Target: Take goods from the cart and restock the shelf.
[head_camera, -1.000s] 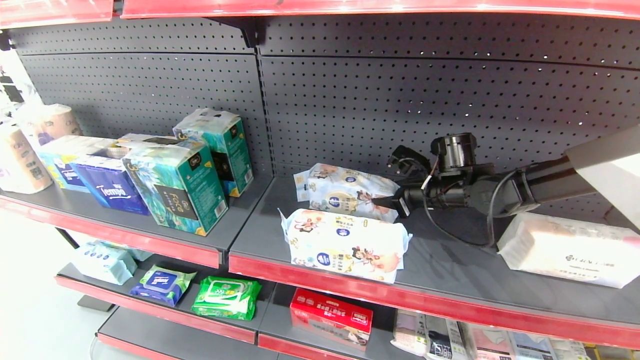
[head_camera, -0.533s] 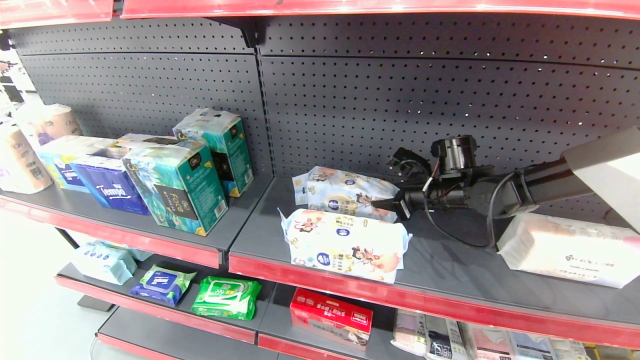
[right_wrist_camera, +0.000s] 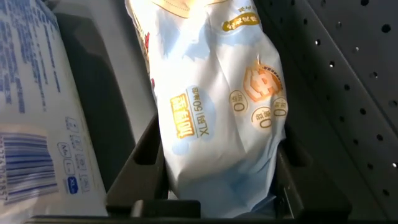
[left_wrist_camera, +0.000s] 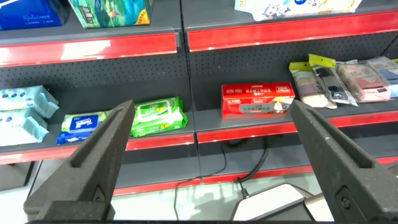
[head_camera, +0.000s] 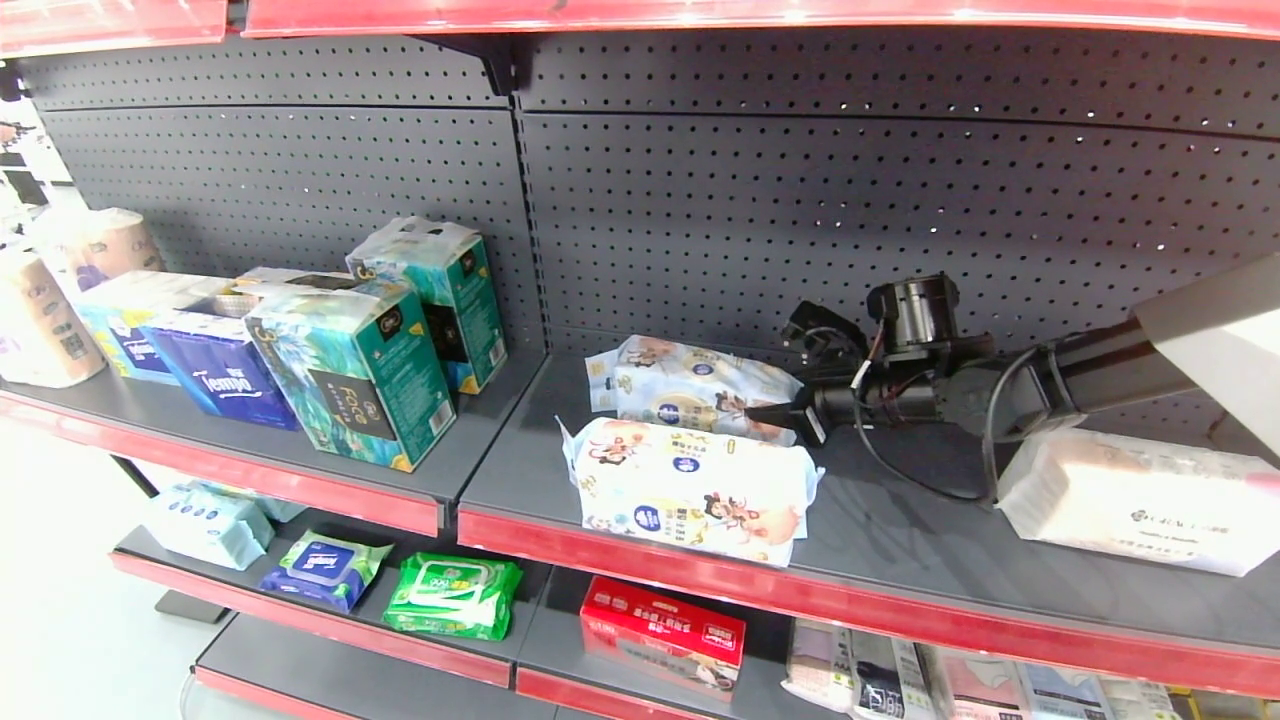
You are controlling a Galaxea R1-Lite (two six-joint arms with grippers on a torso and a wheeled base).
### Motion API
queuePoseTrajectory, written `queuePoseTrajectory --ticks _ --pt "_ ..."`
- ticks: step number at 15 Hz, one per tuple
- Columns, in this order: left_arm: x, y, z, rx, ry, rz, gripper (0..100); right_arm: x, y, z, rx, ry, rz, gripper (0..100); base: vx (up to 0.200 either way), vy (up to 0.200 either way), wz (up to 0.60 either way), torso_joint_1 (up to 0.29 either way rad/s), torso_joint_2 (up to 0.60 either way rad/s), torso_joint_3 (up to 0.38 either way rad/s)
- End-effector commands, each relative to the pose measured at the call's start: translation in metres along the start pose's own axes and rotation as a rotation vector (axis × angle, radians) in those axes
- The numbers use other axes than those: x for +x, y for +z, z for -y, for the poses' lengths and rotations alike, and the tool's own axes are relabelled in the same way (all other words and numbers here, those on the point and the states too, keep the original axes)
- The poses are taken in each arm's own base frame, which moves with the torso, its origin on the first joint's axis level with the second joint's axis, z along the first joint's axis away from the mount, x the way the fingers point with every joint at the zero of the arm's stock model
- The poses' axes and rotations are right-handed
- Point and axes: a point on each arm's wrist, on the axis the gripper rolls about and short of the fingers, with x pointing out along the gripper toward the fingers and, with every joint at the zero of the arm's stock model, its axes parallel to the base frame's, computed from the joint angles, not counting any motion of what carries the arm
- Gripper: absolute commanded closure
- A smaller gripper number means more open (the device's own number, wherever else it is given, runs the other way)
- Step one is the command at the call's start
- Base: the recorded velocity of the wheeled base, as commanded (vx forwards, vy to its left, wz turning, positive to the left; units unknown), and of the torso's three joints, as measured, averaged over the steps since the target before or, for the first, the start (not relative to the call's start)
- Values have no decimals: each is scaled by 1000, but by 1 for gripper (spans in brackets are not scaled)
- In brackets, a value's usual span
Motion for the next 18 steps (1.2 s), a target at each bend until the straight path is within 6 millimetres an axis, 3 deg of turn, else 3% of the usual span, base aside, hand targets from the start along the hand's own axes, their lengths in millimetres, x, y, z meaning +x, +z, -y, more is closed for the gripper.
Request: queuePoseTrajectory --ticks 1,6,7,18 --pt "0 0 0 1 0 -1 0 -1 -2 1 3 -4 -6 100 0 0 0 0 0 0" --pt "0 0 0 1 0 -1 0 -3 -3 3 -12 -20 -16 100 0 0 0 0 0 0" --pt "0 0 0 1 0 -1 0 -3 -5 4 -26 -26 -23 0 0 0 0 0 0 0" --pt "0 0 0 1 0 -1 0 -17 -9 5 14 -115 -75 0 0 0 0 0 0 0"
